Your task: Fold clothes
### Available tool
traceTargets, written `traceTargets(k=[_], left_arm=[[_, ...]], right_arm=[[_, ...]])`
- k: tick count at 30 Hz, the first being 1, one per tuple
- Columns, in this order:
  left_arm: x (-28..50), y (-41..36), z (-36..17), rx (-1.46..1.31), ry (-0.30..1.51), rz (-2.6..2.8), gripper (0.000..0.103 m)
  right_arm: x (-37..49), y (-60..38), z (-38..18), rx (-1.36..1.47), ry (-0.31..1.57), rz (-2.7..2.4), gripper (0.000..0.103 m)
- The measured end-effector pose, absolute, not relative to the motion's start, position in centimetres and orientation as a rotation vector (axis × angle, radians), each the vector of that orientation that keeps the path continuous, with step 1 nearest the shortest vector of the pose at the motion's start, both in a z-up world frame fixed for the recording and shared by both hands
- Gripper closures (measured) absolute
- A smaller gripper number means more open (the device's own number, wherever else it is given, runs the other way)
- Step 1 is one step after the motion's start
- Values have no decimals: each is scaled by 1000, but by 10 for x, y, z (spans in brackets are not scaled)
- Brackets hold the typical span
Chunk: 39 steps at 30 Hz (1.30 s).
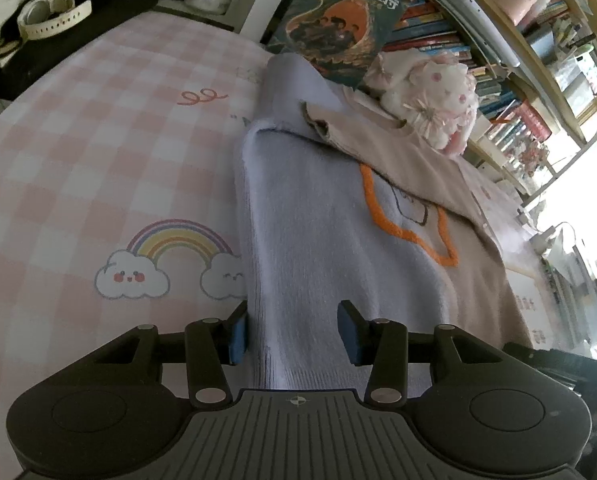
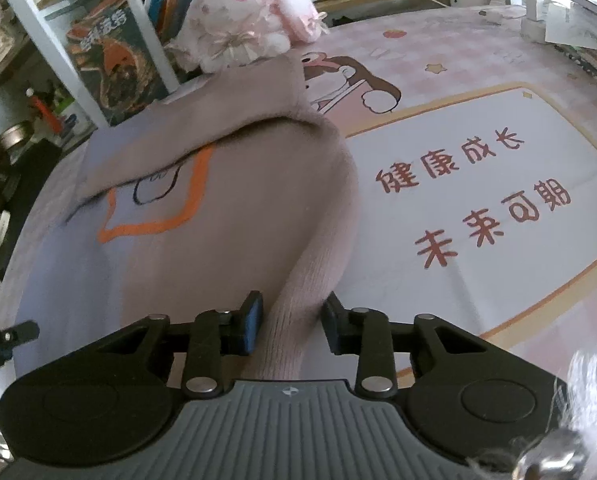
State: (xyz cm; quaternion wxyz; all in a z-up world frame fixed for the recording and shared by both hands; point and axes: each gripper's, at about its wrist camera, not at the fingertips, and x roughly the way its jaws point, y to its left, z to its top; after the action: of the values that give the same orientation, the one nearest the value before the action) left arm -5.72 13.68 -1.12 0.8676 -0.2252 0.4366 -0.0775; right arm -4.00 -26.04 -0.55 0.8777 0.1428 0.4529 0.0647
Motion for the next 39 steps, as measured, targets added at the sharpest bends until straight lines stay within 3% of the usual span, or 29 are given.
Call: traceTargets(k=[4,24,31,39], left_arm=[[-65,137,-17,-475,949,-183,98],[-116,154,-15,-651,1031,-282,99],[-91,170,15,-884,838,-368,99],[-12,173,45,-951,662,-299,99]], right_arm=[[-49,-265,-5,337,963,136,92],[-117,-289,18,427,1073,219,93],[-103,-294,62,513,902,282,94],[-34,-306,89,705,689,201,94]])
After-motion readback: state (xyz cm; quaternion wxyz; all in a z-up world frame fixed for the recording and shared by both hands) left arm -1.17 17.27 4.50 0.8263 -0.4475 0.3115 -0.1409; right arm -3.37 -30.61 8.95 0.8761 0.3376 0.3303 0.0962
